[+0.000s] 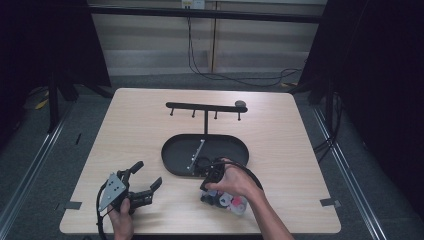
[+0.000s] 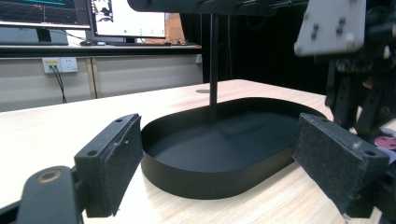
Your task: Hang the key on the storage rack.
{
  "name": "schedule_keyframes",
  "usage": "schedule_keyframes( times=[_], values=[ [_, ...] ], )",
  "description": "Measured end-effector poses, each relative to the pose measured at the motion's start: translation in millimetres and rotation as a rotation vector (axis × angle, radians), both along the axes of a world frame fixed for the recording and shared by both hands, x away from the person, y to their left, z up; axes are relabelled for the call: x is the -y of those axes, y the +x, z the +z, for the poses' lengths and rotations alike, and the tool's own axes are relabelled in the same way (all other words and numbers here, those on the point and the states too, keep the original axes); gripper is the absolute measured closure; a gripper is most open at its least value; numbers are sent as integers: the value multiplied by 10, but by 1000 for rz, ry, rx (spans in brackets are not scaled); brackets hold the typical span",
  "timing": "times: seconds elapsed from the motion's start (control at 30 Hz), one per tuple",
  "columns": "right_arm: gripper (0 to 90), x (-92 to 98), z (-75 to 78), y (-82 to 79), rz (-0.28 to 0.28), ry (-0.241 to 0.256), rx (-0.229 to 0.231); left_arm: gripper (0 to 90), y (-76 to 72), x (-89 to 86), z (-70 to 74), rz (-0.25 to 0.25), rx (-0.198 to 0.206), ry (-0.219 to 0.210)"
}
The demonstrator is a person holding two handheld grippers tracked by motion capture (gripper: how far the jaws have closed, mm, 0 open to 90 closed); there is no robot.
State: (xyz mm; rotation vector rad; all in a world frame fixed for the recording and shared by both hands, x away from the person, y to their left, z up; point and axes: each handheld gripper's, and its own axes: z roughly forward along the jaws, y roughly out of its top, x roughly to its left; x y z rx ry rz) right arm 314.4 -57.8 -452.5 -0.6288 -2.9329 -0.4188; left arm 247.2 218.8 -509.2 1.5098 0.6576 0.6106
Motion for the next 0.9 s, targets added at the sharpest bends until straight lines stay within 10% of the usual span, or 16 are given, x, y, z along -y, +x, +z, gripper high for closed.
schedule_keyframes(
  times=[0.5,0.9],
  values=[
    [771,90,-64,4,18,-48,-18,154,0,-1,0,0,1,2],
    [871,104,-114,7,-1,-25,-8,155,0,-2,0,-1,0,3]
  ],
)
